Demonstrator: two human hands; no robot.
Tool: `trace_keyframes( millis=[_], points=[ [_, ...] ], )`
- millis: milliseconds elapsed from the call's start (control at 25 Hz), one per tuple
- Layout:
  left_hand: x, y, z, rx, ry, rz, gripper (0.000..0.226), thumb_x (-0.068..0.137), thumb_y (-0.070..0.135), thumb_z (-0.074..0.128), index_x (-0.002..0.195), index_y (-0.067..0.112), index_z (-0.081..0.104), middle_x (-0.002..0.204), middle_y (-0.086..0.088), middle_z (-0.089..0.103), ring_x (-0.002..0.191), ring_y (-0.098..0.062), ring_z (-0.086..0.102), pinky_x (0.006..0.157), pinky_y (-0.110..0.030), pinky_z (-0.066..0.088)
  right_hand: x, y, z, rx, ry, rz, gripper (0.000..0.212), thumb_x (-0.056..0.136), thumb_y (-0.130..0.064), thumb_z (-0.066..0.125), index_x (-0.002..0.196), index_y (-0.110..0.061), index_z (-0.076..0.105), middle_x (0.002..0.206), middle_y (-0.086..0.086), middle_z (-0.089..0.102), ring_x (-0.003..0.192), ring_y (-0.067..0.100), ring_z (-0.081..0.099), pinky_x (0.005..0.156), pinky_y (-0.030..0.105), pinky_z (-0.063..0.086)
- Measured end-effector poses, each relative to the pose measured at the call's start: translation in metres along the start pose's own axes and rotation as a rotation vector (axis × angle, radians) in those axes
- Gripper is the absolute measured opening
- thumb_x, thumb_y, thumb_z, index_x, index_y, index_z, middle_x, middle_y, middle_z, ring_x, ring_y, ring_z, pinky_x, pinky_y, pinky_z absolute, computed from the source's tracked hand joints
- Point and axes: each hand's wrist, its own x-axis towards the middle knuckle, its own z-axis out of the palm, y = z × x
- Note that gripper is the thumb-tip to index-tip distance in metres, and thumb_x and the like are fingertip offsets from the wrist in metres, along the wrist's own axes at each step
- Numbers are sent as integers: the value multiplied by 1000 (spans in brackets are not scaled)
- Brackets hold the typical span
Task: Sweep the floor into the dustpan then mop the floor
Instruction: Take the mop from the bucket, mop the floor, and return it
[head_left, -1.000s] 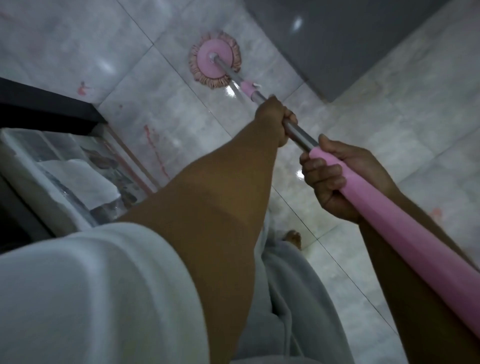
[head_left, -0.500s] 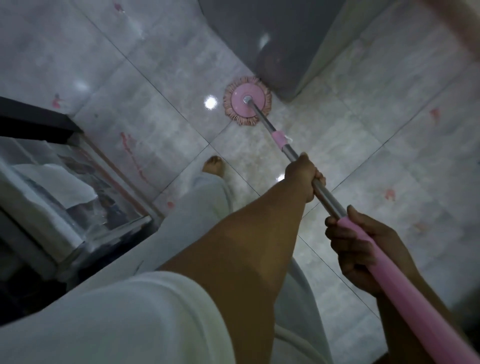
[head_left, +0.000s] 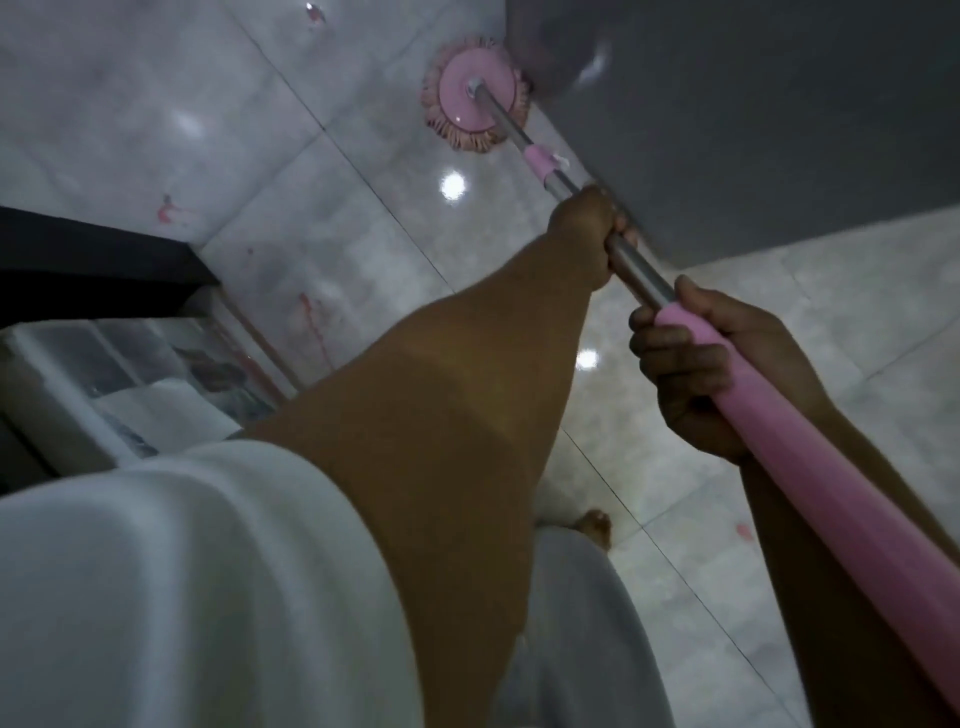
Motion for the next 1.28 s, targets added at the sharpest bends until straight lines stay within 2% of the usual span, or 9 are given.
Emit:
trace_keyframes(
  millis=[200, 360, 560, 760, 1000, 1120, 1280],
  points=[
    [31, 108, -41, -58, 39, 58, 32, 104, 27, 37, 75, 13, 40, 34, 3, 36, 30, -9, 35, 35, -15, 34, 88, -36, 73, 7, -23, 45, 31, 97, -39, 47, 92, -9, 49, 62, -4, 49, 40, 4, 49, 37, 10, 41],
    [41, 133, -56, -96, 58, 35, 33, 104, 31, 39, 77, 13, 40, 40, 1, 36, 32, -10, 36, 35, -14, 36, 112, -42, 89, -11, -43, 73, 33, 97, -40, 48, 91, -8, 50, 63, -4, 50, 41, 4, 50, 39, 9, 42],
    [23, 100, -64, -73, 69, 16, 33, 103, 33, 41, 77, 13, 41, 54, 1, 36, 44, -11, 36, 35, -14, 38, 90, -15, 70, 19, -60, 93, 34, 97, -42, 49, 93, -8, 50, 63, -3, 52, 43, 4, 52, 40, 11, 44],
    [-23, 14, -70, -115, 103, -27, 32, 104, 33, 40, 77, 15, 40, 46, 2, 32, 37, -11, 32, 34, -13, 35, 30, 42, 30, 7, -32, 133, 33, 95, -41, 49, 93, -9, 49, 63, -3, 51, 42, 4, 50, 38, 12, 43],
    [-85, -78, -78, -93, 122, -141, 31, 101, 39, 44, 81, 14, 44, 48, 3, 35, 34, -11, 36, 36, -16, 37, -49, 105, -4, -8, 46, 180, 30, 93, -39, 53, 94, -9, 50, 63, -1, 51, 41, 4, 48, 35, 16, 43],
    [-89, -82, -85, -137, 134, -163, 35, 100, 40, 46, 77, 15, 43, 46, 2, 34, 32, -11, 34, 36, -15, 38, -50, 110, -1, -42, 62, 195, 28, 87, -36, 58, 92, -9, 49, 61, -1, 50, 39, 5, 46, 34, 16, 42],
    [-66, -50, -90, -173, 129, -127, 35, 100, 41, 45, 77, 15, 41, 46, 1, 34, 34, -12, 35, 36, -15, 38, -19, 87, 13, -30, 27, 207, 30, 88, -34, 61, 96, -8, 50, 63, -1, 52, 41, 6, 49, 37, 16, 44]
  ],
)
